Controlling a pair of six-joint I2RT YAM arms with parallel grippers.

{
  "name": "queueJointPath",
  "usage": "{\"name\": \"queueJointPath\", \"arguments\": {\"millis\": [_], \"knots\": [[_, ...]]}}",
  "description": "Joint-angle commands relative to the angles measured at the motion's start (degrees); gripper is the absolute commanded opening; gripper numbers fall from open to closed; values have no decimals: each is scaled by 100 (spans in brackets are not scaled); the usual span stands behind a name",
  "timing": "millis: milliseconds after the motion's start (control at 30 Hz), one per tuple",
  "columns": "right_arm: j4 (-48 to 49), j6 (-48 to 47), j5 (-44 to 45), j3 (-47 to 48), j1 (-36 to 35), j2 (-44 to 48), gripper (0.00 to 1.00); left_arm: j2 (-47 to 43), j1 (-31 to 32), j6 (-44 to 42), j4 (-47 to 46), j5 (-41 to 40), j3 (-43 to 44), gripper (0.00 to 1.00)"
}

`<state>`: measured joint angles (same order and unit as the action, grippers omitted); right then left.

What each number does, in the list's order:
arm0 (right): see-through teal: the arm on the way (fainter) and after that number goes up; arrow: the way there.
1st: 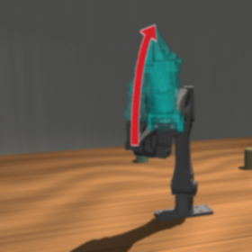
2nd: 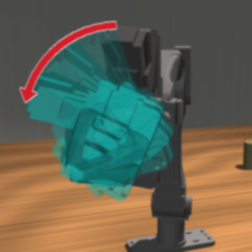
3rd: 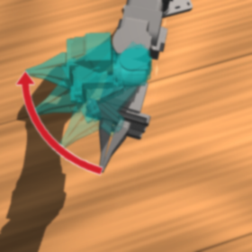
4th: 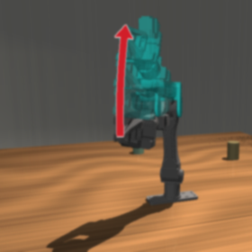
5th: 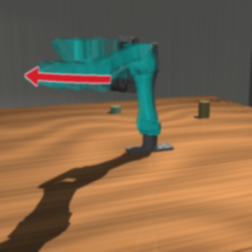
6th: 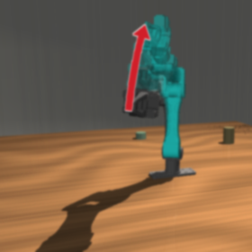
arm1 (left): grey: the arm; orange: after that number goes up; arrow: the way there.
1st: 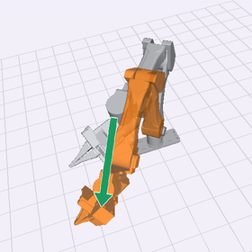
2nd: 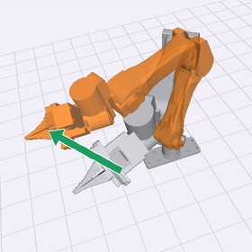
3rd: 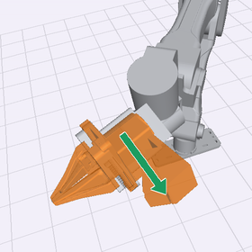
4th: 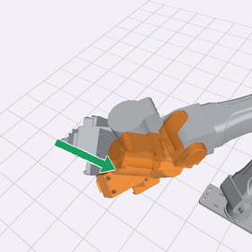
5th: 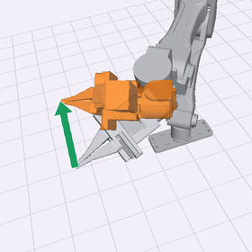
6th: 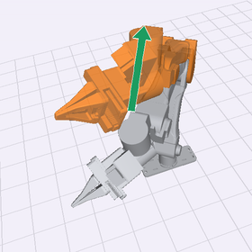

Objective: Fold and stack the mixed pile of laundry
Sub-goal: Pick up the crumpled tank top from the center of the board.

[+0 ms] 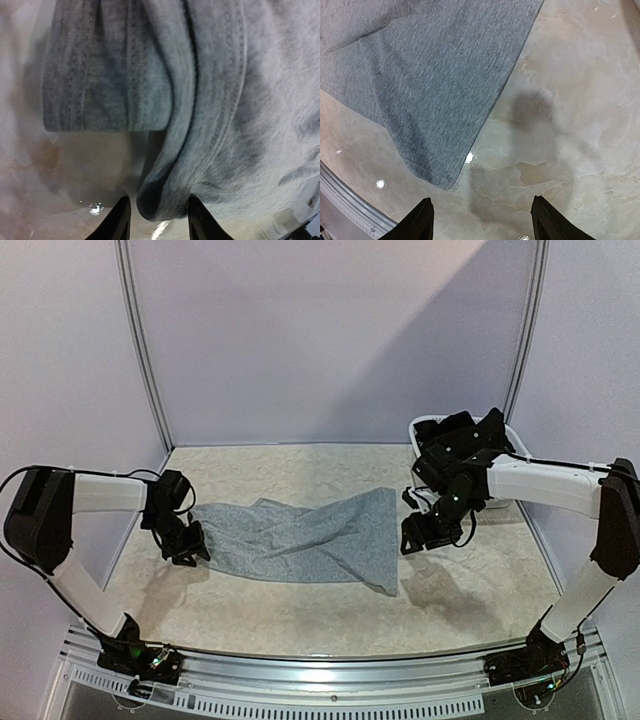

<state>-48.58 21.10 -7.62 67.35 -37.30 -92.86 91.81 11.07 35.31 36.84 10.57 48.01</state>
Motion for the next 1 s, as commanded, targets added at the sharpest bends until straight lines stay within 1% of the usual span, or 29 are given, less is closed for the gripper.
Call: {"name": "queueJointPath", "arguments": {"millis": [0,200,233,333,533,867,967], "knots": [[101,128,25,-73,-14,8,67,201,-24,-39,-341,190,-87,36],[105,157,33,-74,-15,-64,66,299,-22,-40,-474,242,-124,21],[112,164,32,-84,-17,-79,66,302,-25,-39,-492,256,-125,17],[133,183,40,-121,-19,-88,66,274,-14,-36,-511,243,-105,0],[153,252,57,-194,-14,-71,66,7,7,-28,-460,185,-143,0],[204,319,90,-257,-17,-9,65,-1118,25,262,-463,-134,-560,0],[217,336,78,-249,-16,-5,65,-1336,27,332,-465,-210,-670,0]]}}
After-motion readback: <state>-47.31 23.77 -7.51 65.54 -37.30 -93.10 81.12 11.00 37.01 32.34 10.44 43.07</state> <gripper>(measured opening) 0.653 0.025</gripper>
